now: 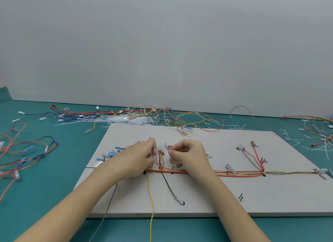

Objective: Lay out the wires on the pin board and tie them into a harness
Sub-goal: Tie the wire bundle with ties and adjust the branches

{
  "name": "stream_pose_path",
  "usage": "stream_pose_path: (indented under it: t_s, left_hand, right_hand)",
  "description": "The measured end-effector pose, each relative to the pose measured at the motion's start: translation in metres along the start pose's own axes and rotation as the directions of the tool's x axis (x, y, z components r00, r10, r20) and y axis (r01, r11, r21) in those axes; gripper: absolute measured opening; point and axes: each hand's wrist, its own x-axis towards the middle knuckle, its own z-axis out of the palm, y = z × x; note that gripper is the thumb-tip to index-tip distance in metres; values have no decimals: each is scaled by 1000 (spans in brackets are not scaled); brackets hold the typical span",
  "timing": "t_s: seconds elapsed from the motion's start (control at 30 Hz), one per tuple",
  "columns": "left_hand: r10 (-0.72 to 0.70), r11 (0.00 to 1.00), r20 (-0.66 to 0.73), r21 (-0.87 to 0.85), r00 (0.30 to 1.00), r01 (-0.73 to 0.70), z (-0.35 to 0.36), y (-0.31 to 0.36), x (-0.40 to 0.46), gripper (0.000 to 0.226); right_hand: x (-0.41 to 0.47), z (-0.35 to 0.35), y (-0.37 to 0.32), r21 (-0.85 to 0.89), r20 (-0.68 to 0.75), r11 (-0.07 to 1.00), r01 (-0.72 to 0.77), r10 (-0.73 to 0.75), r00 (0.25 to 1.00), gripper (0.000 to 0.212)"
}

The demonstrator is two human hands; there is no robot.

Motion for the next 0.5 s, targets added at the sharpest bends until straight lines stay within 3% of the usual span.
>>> stream_pose_path:
  t_s: [0.13,0.37,0.5]
  left_hand:
    - [24,1000,-32,6,999,-24,0,2,0,29]
    - [56,965,-101,-248,993,-79,-4,2,1,28]
    - [94,958,-35,-269,995,-100,-11,1,-1,25]
  right_hand:
    - [0,0,0,0,7,1000,9,-9,1000,13]
    - [-1,-1,-2,18,53,998,65,-66,996,7]
    - [-2,-1,-3,9,138,996,83,-84,987,10]
